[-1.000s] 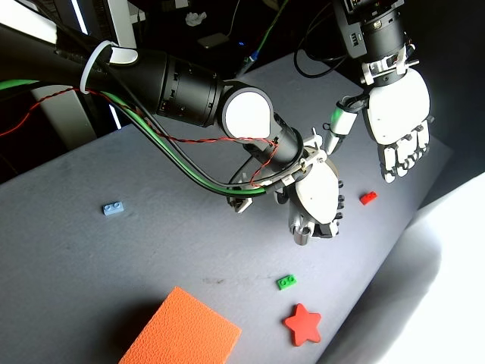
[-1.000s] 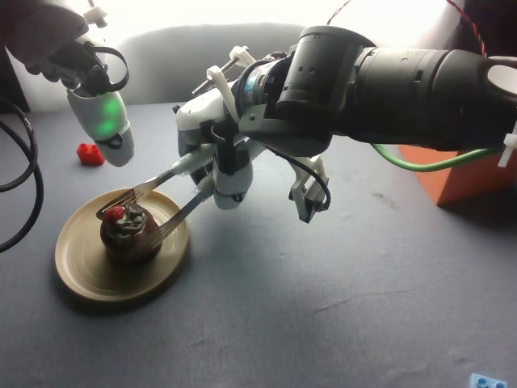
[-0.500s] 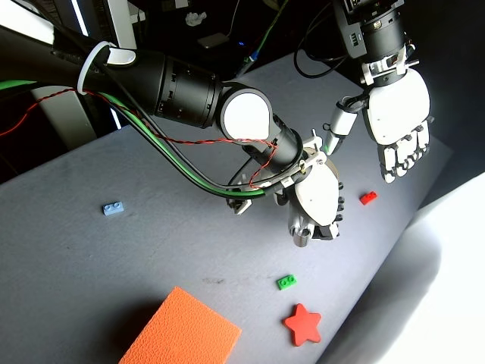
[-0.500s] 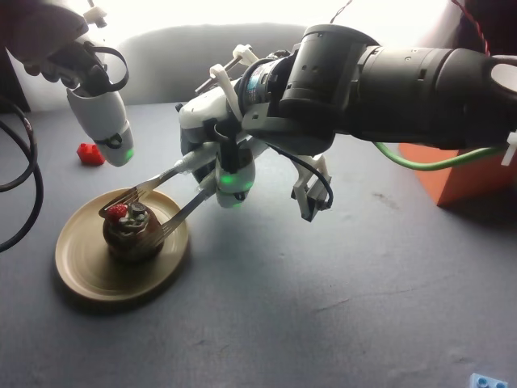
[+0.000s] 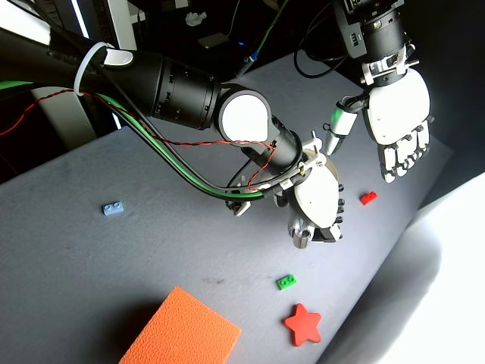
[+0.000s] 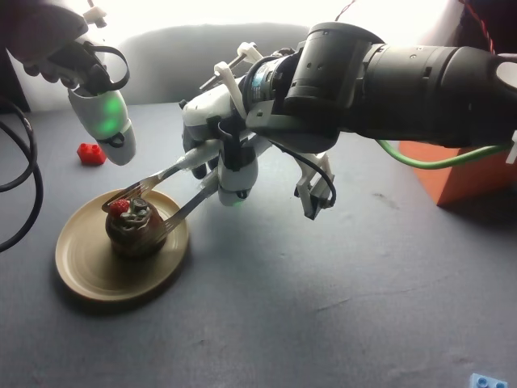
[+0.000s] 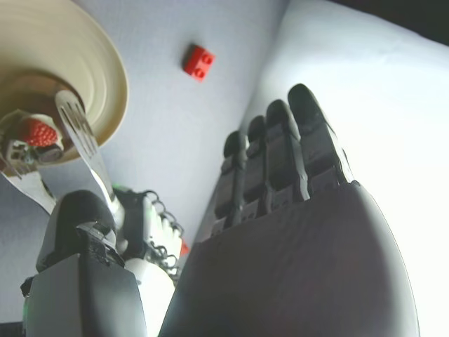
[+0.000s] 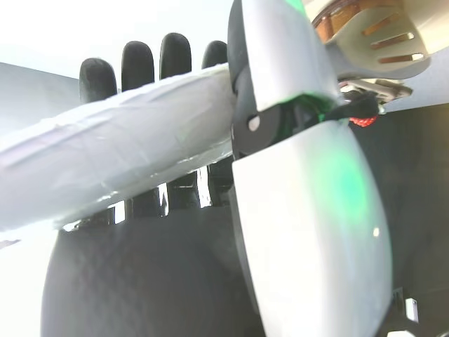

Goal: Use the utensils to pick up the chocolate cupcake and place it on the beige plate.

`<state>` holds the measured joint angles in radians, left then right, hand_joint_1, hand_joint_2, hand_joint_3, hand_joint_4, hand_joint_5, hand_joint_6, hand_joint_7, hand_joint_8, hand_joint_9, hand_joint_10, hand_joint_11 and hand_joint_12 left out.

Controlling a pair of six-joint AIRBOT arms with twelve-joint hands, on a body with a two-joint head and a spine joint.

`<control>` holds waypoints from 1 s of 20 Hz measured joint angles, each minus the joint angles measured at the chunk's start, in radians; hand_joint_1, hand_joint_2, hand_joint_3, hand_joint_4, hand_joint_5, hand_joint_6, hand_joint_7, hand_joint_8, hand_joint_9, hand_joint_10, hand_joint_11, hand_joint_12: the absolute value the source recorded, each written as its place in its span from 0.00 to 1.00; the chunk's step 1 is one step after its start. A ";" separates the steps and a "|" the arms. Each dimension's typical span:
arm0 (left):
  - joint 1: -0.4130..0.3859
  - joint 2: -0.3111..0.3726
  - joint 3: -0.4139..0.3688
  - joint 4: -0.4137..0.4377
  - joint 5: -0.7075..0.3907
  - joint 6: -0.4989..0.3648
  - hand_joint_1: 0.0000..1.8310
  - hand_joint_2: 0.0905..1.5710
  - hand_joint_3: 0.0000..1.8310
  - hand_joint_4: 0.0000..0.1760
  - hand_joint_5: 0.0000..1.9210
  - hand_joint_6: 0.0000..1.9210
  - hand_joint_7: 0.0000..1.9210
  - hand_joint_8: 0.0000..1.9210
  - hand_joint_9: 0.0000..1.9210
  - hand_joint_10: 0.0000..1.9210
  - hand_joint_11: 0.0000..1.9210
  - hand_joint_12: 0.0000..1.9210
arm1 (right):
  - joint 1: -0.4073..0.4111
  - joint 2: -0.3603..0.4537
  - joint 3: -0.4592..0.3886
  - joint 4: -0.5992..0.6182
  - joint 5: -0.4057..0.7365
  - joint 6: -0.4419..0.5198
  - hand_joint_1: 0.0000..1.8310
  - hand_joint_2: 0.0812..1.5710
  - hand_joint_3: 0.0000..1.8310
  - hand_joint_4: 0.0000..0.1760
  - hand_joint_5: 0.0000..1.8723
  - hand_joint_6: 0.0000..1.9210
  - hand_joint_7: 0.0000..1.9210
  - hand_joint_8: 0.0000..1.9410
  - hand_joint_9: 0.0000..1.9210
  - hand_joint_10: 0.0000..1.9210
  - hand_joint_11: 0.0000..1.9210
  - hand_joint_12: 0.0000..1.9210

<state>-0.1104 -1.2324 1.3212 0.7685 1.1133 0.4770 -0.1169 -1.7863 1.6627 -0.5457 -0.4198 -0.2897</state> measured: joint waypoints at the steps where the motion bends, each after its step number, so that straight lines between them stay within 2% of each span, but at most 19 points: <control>1: 0.000 0.000 0.000 0.000 0.000 0.000 0.22 0.64 0.00 0.00 0.07 0.00 0.06 0.00 0.06 0.00 0.00 0.20 | 0.000 0.000 0.000 0.000 0.001 0.000 0.60 0.73 0.00 0.00 0.31 0.39 0.35 0.23 0.21 0.55 0.11 0.80; 2: 0.000 0.000 0.000 0.000 0.000 0.000 0.23 0.64 0.00 0.00 0.07 0.00 0.05 0.00 0.05 0.00 0.00 0.19 | 0.000 0.000 0.000 0.000 0.000 0.000 0.60 0.72 0.00 0.00 0.34 0.25 0.36 0.22 0.22 0.53 0.12 0.78; 3: 0.000 0.000 0.000 0.000 0.000 0.000 0.23 0.64 0.00 0.00 0.07 0.00 0.06 0.00 0.06 0.00 0.00 0.19 | 0.000 0.000 0.000 0.000 0.000 0.001 0.61 0.72 0.00 0.00 0.37 0.16 0.37 0.20 0.22 0.52 0.12 0.79; 5: 0.000 0.000 0.000 0.000 0.000 0.000 0.22 0.64 0.00 0.00 0.08 0.00 0.06 0.00 0.06 0.00 0.00 0.21 | 0.000 0.000 0.000 0.000 0.001 0.001 0.60 0.73 0.00 0.00 0.39 0.08 0.36 0.17 0.21 0.51 0.10 0.81; 8: 0.000 0.000 0.000 0.001 0.000 0.000 0.23 0.63 0.00 0.00 0.08 0.00 0.06 0.00 0.07 0.00 0.00 0.23 | 0.000 0.006 -0.010 0.000 0.001 0.002 0.60 0.71 0.00 0.00 0.40 0.06 0.38 0.17 0.23 0.50 0.13 0.78; 11: 0.000 0.000 0.000 0.002 -0.001 0.000 0.23 0.63 0.00 0.00 0.08 0.00 0.07 0.00 0.08 0.00 0.00 0.25 | 0.000 0.010 -0.020 0.000 0.000 0.002 0.58 0.71 0.00 0.00 0.41 0.05 0.37 0.16 0.22 0.51 0.13 0.80; 15: 0.000 0.000 0.000 0.002 -0.001 0.000 0.24 0.63 0.00 0.00 0.08 0.00 0.07 0.00 0.07 0.00 0.00 0.22 | 0.000 0.011 -0.028 0.002 -0.005 0.009 0.58 0.71 0.00 0.00 0.40 0.03 0.35 0.17 0.20 0.53 0.11 0.79; 20: 0.000 0.000 0.000 0.002 -0.001 0.000 0.23 0.64 0.00 0.00 0.07 0.00 0.07 0.00 0.08 0.00 0.00 0.19 | 0.000 0.019 -0.028 0.001 -0.021 0.077 0.58 0.71 0.00 0.00 0.39 0.03 0.35 0.19 0.21 0.54 0.12 0.79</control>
<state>-0.1104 -1.2324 1.3212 0.7700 1.1126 0.4770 -0.1165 -1.7672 1.6344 -0.5446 -0.4408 -0.2127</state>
